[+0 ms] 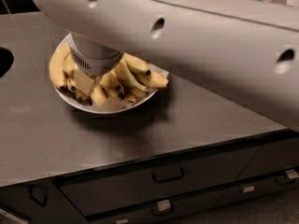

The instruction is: Pick banana from white bowl

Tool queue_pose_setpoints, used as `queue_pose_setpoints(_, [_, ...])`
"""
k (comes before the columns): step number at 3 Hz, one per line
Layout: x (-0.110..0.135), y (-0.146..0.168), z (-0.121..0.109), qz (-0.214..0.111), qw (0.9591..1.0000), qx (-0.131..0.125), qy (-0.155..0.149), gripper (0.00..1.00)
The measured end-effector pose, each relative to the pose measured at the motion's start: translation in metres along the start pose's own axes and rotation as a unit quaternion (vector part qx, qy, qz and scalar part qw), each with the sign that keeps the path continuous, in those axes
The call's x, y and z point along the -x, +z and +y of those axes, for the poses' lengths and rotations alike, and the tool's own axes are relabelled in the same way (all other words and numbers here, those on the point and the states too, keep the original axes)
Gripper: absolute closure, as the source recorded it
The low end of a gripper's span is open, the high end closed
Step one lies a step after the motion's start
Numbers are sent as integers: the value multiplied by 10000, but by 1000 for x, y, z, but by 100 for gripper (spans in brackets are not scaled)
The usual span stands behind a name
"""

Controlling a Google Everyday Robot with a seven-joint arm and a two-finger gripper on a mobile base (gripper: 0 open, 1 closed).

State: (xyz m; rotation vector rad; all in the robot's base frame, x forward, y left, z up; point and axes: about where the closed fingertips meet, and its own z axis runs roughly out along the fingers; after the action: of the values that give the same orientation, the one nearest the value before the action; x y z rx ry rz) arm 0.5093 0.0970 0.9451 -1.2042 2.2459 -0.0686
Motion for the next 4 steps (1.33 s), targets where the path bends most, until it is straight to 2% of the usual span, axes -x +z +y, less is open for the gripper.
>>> queue_pose_setpoints(1, [-3,7,0,102,9998,-112,102,55])
queue_pose_setpoints(3, [-1,5,0,117,9997,-162,117,99])
queue_pose_setpoints(4, [1,-13,-7,-280,9995,-117,-24,100])
